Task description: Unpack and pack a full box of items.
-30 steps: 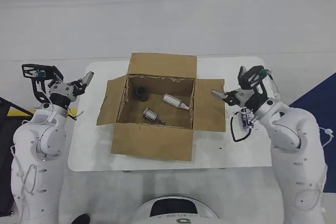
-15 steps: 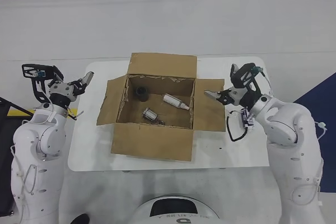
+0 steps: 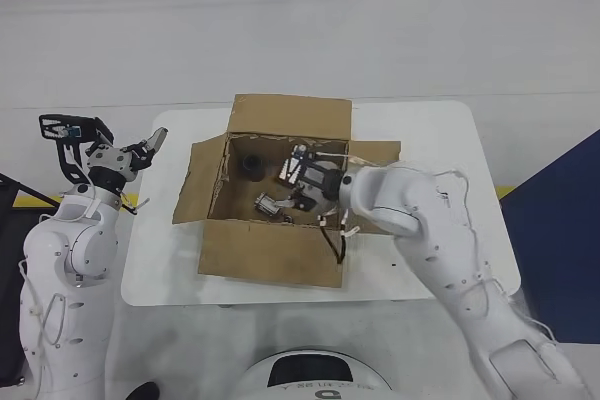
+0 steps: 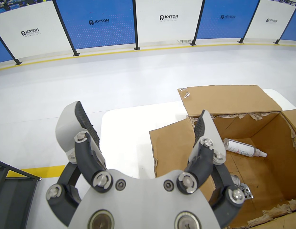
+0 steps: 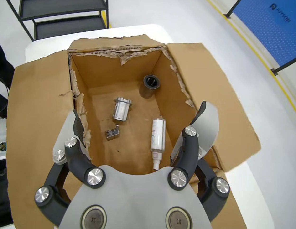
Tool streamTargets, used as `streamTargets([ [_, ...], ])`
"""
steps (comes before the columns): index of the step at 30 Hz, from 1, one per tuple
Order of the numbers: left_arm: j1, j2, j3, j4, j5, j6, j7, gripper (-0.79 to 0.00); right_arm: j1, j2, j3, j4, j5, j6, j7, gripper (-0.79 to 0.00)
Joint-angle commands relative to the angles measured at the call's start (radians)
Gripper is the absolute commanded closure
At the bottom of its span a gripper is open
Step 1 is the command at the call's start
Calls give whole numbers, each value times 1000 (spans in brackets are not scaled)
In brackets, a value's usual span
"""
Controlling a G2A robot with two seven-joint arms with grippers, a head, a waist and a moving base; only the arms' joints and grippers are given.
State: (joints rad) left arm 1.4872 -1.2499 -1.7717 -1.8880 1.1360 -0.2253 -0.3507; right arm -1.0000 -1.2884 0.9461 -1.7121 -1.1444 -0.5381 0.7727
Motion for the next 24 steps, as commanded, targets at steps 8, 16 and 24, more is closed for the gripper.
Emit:
streamTargets([
  [8, 0, 0, 0, 0, 0, 0, 0, -785, 192, -109, -278, 310, 70, 266, 90, -785],
  [16, 0, 0, 0, 0, 0, 0, 0, -785, 309, -197, -390, 565, 182, 276, 89, -785],
  [24, 0, 0, 0, 0, 0, 0, 0, -785, 402, -279, -458, 799, 236, 258, 68, -760],
])
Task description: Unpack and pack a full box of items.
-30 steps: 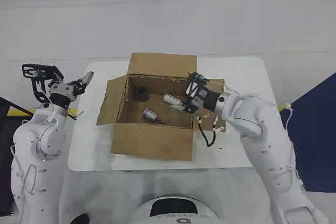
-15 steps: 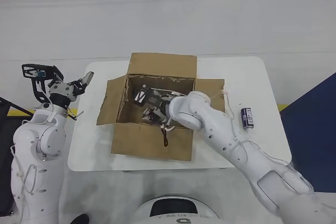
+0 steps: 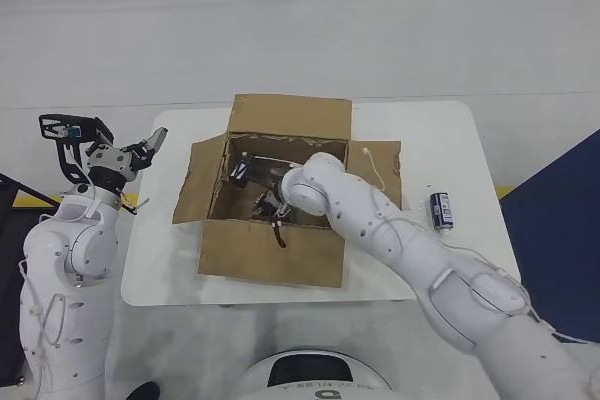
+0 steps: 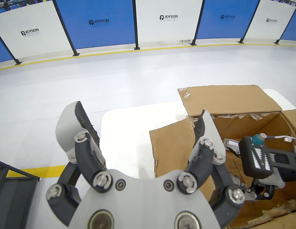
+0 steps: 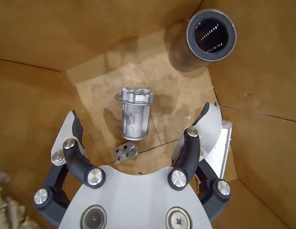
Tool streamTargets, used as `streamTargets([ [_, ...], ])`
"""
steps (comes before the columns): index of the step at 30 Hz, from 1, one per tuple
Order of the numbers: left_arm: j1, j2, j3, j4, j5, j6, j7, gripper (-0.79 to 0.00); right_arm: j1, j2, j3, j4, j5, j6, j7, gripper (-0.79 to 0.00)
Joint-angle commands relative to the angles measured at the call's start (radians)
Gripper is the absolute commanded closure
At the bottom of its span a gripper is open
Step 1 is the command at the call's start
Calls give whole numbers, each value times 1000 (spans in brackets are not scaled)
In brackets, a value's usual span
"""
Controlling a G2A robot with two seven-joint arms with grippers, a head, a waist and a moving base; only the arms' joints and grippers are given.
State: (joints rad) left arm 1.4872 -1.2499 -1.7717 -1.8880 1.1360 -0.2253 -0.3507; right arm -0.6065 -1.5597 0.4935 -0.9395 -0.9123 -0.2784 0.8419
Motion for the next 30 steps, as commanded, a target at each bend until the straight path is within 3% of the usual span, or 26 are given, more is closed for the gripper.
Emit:
streamTargets([
  [1, 0, 0, 0, 0, 0, 0, 0, -785, 18, -17, -11, 56, 8, -1, -1, -767],
  [11, 0, 0, 0, 0, 0, 0, 0, -785, 79, -108, -59, 287, 60, -51, 7, -610],
  [13, 0, 0, 0, 0, 0, 0, 0, -785, 86, -126, -66, 328, 72, -66, 16, -440],
  [16, 0, 0, 0, 0, 0, 0, 0, -785, 90, -148, -73, 377, 87, -91, 19, -314],
  [18, 0, 0, 0, 0, 0, 0, 0, -785, 96, -161, -77, 415, 91, -99, 25, -135],
  [19, 0, 0, 0, 0, 0, 0, 0, -785, 98, -167, -79, 428, 92, -105, 19, 0],
  [25, 0, 0, 0, 0, 0, 0, 0, -785, 126, -174, -62, 455, 70, -78, -88, 0],
  [30, 0, 0, 0, 0, 0, 0, 0, -785, 123, -146, -30, 362, 20, 15, -150, 0],
])
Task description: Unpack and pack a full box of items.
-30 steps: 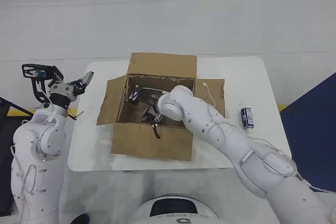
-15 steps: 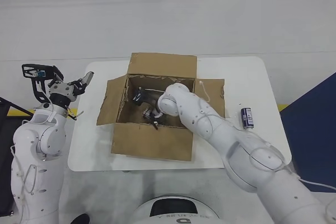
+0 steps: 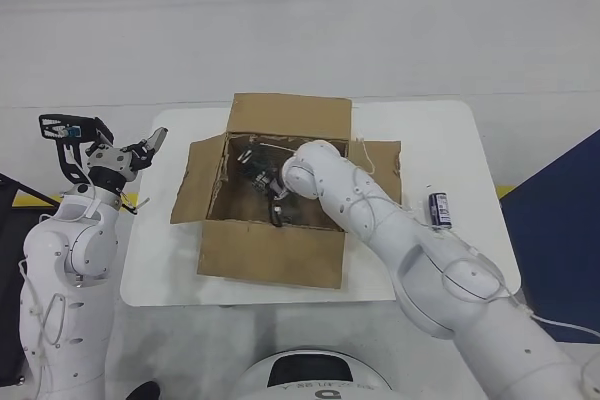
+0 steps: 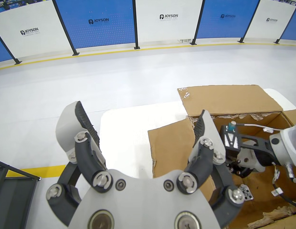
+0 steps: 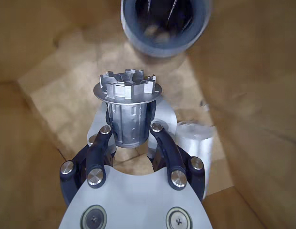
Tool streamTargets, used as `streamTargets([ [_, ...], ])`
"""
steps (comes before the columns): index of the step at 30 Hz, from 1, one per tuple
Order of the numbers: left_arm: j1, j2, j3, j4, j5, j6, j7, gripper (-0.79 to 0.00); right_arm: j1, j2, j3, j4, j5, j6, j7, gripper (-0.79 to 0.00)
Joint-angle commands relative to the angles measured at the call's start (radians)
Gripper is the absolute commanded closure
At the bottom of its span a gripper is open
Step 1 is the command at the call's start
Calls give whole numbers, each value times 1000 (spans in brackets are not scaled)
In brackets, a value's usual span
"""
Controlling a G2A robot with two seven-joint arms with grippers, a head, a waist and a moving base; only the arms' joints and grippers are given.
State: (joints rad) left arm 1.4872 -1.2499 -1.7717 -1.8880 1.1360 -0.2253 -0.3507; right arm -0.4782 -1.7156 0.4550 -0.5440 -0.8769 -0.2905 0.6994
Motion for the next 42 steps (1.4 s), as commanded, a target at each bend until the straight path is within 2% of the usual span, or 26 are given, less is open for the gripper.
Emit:
streamTargets([
  [1, 0, 0, 0, 0, 0, 0, 0, -785, -9, 16, 14, -57, -25, 44, -11, 0],
  [5, 0, 0, 0, 0, 0, 0, 0, -785, -60, 69, 58, -239, -103, 154, 17, 0],
  [9, 0, 0, 0, 0, 0, 0, 0, -785, -176, 147, 141, -537, -218, 241, 83, 0],
  [13, 0, 0, 0, 0, 0, 0, 0, -785, -391, 245, 289, -932, -408, 300, 158, 0],
  [15, 0, 0, 0, 0, 0, 0, 0, -785, -499, 281, 363, -1095, -495, 305, 169, 0],
  [20, 0, 0, 0, 0, 0, 0, 0, -785, -727, 334, 526, -1364, -622, 319, 110, 0],
  [27, 0, 0, 0, 0, 0, 0, 0, -785, -977, 368, 726, -1556, -625, 357, -52, 0],
  [32, 0, 0, 0, 0, 0, 0, 0, -785, -1132, 380, 818, -1648, -639, 408, -78, 0],
  [33, 0, 0, 0, 0, 0, 0, 0, -785, -1161, 382, 826, -1663, -622, 389, -84, 0],
  [42, 0, 0, 0, 0, 0, 0, 0, -785, -1161, 382, 824, -1662, -620, 386, -88, 0],
])
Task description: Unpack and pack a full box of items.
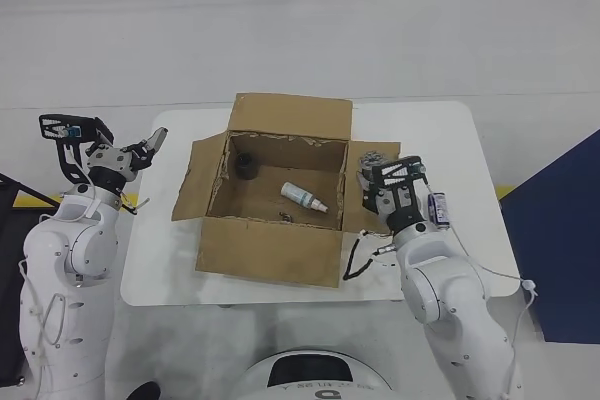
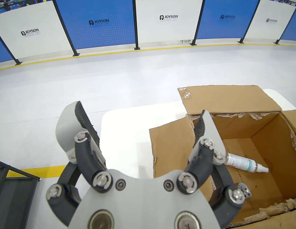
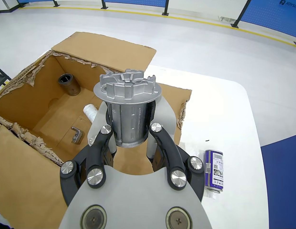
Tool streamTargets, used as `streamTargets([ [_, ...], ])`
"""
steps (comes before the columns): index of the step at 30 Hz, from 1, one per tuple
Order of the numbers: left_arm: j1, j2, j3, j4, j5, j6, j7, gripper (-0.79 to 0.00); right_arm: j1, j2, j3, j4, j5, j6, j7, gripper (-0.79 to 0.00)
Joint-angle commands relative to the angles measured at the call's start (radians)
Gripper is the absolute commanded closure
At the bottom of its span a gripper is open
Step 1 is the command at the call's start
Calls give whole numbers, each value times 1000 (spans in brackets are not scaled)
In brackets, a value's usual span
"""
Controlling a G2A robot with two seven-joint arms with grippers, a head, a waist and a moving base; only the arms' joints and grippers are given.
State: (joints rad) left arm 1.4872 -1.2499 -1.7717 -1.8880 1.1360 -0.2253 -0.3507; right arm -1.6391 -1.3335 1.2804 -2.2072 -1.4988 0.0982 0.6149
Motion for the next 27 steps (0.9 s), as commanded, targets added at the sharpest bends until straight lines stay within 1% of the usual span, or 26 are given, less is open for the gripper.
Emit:
streamTargets([
  [1, 0, 0, 0, 0, 0, 0, 0, -785, 2, -1, 1, 6, 21, 0, -23, 0],
  [2, 0, 0, 0, 0, 0, 0, 0, -785, 2, -2, 10, 15, 53, 9, -43, 0],
  [4, 0, 0, 0, 0, 0, 0, 0, -785, -11, -3, 65, 36, 132, 30, -77, 0],
  [8, 0, 0, 0, 0, 0, 0, 0, -785, -80, 2, 229, 81, 296, 47, -158, 0],
  [9, 0, 0, 0, 0, 0, 0, 0, -785, -99, 3, 298, 121, 358, 48, -189, 0],
  [10, 0, 0, 0, 0, 0, 0, 0, -785, -104, 4, 325, 140, 388, 37, -200, 0],
  [12, 0, 0, 0, 0, 0, 0, 0, -785, -111, 7, 409, 240, 479, 16, -206, 0],
  [13, 0, 0, 0, 0, 0, 0, 0, -785, -110, 9, 428, 266, 502, 7, -204, 0],
  [15, 0, 0, 0, 0, 0, 0, 0, -785, -101, 13, 486, 342, 523, 13, -189, 0],
  [18, 0, 0, 0, 0, 0, 0, 0, -785, -101, 16, 532, 395, 541, 41, -193, 0],
  [20, 0, 0, 0, 0, 0, 0, 0, -785, -98, 17, 550, 420, 561, 42, -196, 0],
  [21, 0, 0, 0, 0, 0, 0, 0, -785, -91, 18, 567, 446, 564, 62, -192, 0],
  [24, 0, 0, 0, 0, 0, 0, 0, -785, -56, 22, 577, 504, 531, 103, -154, 0],
  [27, 0, 0, 0, 0, 0, 0, 0, -785, -30, 26, 570, 518, 486, 123, -120, 0],
])
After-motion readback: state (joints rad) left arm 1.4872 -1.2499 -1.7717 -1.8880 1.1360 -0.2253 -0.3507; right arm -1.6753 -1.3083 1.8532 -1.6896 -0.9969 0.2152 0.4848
